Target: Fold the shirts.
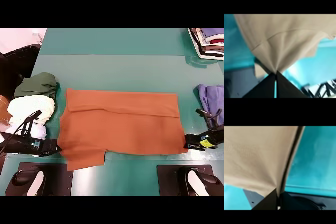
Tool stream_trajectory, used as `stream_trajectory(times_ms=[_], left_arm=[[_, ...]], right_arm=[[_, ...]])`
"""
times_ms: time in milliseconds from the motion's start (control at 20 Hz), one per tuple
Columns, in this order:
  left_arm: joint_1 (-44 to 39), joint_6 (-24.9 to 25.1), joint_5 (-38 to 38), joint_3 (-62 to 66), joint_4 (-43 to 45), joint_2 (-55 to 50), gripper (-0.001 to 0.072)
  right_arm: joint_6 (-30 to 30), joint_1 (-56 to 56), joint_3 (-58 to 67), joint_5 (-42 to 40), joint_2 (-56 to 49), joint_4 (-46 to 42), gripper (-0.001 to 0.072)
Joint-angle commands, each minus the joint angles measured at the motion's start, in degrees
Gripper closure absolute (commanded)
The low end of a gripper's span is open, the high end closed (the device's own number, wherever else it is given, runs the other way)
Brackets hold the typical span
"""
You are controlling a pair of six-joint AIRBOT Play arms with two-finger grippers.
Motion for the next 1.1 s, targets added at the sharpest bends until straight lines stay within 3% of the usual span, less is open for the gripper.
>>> stream_trajectory(times_ms=[0,400,550,700,900,950,1000,1050], left_arm=[[0.0,-1.7,0.5,2.9,-1.2,1.1,0.0688],[0.0,8.4,24.7,20.5,-1.2,-29.6,0.0686],[0.0,9.6,28.7,28.2,-3.4,-41.7,0.0685],[0.0,14.6,32.8,33.4,-9.3,-51.0,0.0684],[0.0,17.6,36.2,37.0,-14.0,-57.1,0.0683],[0.0,17.5,36.3,37.5,-14.0,-57.3,0.0681],[0.0,17.4,36.4,37.7,-14.1,-57.2,0.0521],[0.0,17.4,36.2,38.2,-14.1,-57.2,0.0276]], right_arm=[[1.2,1.3,3.5,-0.1,4.3,-1.4,0.0699],[1.4,8.8,25.8,-11.2,-20.9,-1.4,0.0699],[1.4,9.2,33.5,-12.3,-30.8,-1.4,0.0698],[1.4,9.2,39.1,-12.4,-37.4,-1.4,0.0698],[1.4,9.2,44.3,-12.4,-43.5,-1.4,0.0695],[1.4,9.2,45.0,-12.4,-44.3,-1.1,0.062],[1.4,8.9,45.3,-13.1,-44.6,0.1,0.0412],[1.3,8.3,45.4,-14.0,-44.5,2.0,0.0297]])
